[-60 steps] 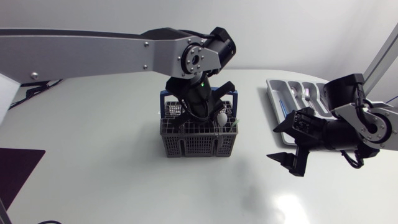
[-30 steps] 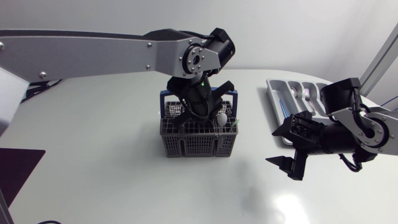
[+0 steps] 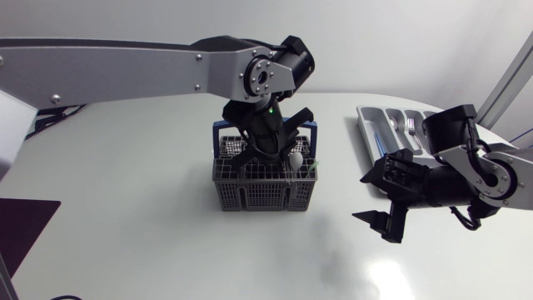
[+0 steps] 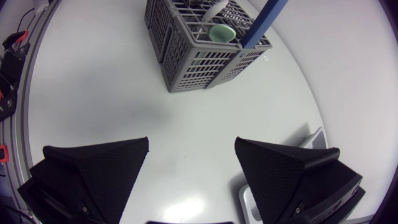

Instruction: Unload the cutlery basket into the drawer organizer.

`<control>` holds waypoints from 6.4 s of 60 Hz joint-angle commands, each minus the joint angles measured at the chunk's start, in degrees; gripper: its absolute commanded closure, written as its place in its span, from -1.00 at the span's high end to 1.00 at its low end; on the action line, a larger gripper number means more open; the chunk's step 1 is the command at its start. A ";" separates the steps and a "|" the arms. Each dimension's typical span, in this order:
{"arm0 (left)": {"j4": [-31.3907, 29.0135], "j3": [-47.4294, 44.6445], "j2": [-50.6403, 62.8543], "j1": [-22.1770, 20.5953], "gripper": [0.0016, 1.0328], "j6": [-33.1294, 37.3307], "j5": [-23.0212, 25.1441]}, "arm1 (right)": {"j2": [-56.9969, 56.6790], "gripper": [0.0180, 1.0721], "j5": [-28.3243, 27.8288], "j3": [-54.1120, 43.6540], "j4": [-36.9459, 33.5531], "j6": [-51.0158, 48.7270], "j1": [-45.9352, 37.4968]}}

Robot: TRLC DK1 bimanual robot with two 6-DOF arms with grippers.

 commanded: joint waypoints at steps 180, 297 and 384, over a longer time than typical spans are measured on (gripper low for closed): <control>5.78 -12.89 -23.03 5.98 -0.90 -4.99 26.62 | -1.50 0.28 7.47 10.18 14.45 35.12 26.03; -8.73 -3.92 -18.55 10.20 0.82 9.43 14.93 | -7.74 -0.89 -13.45 9.48 -5.59 14.12 -1.22; -16.37 4.43 -2.99 -3.25 0.82 23.40 -19.61 | 32.60 -0.89 -4.13 31.54 -10.78 -40.46 -39.98</control>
